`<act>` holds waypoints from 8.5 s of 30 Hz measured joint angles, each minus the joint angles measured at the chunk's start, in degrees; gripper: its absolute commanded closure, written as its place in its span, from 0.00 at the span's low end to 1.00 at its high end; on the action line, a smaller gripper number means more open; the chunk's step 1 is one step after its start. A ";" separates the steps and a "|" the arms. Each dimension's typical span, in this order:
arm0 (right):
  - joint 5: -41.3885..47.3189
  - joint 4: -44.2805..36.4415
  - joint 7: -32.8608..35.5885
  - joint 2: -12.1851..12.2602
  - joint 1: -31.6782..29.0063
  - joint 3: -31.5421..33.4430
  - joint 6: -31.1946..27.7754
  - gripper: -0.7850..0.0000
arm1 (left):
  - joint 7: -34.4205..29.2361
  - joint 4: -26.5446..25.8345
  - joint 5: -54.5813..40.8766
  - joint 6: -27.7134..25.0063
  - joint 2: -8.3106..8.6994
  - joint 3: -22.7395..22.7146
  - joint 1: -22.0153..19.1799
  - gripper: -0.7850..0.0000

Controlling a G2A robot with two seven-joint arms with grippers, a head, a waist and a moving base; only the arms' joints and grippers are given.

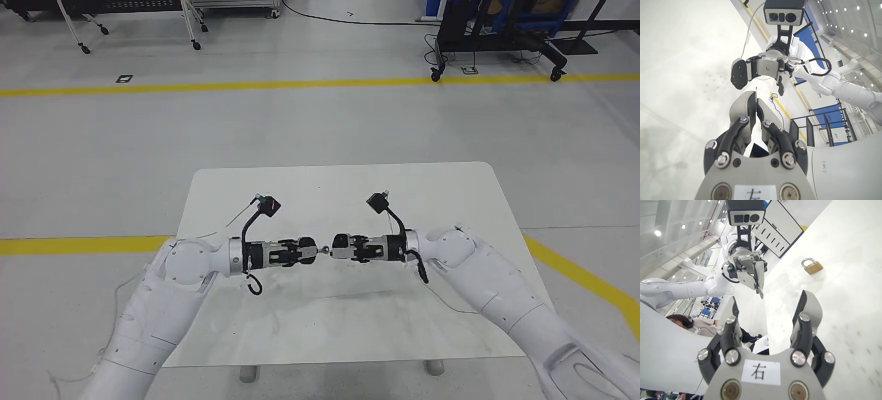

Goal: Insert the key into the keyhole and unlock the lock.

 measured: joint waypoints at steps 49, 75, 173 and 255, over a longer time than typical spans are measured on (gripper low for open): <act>9.23 5.45 4.04 -0.03 -0.07 4.63 -2.86 1.00 | 7.18 -0.79 -1.70 -0.88 2.07 -2.23 1.41 0.00; 10.11 4.93 2.56 2.08 -1.67 9.01 -4.34 1.00 | 16.85 -8.85 62.12 4.42 4.33 -0.19 5.25 0.00; 1.35 3.97 -19.46 -2.61 -1.70 6.97 -7.00 1.00 | 8.07 26.90 -33.31 36.50 -5.89 4.81 -13.62 1.00; 8.15 -7.88 -32.33 -8.07 -9.96 9.89 37.21 1.00 | 28.60 29.56 -33.98 29.85 -12.61 7.18 -13.85 1.00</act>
